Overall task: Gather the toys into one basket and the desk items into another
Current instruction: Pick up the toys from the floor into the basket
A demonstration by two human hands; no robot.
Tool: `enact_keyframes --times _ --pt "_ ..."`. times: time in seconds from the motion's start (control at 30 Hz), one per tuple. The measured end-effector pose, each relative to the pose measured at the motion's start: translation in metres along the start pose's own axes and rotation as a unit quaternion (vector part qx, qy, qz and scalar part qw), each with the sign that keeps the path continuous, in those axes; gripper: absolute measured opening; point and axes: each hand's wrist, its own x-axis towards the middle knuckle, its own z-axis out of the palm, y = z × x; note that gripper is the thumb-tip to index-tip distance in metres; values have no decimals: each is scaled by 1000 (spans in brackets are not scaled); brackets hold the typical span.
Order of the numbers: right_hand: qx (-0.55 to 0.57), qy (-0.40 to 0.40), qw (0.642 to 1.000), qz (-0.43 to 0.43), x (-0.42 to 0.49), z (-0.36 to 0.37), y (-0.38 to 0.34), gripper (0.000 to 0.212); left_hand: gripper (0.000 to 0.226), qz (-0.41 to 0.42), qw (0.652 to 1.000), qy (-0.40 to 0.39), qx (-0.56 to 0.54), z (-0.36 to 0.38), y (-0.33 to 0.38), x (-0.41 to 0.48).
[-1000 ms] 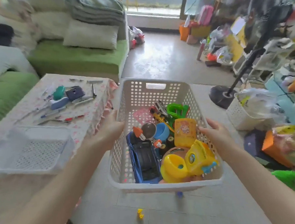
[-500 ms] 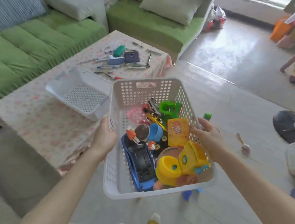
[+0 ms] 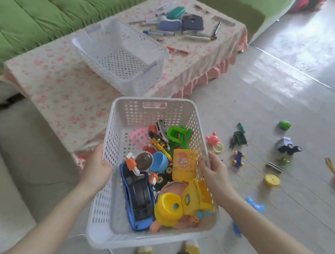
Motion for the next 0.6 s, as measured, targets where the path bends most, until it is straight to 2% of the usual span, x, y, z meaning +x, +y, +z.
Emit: enact_keyframes --times 0.2,0.43,0.6 --pt "-34 -2 999 -20 42 62 128 12 54 -23 1000 9 1 82 -116 24" --pt "-28 -11 999 -22 90 138 275 19 50 -14 999 38 34 167 -239 64" --pt "-37 -15 998 -40 120 173 349 14 46 -5 997 66 38 211 -292 86"
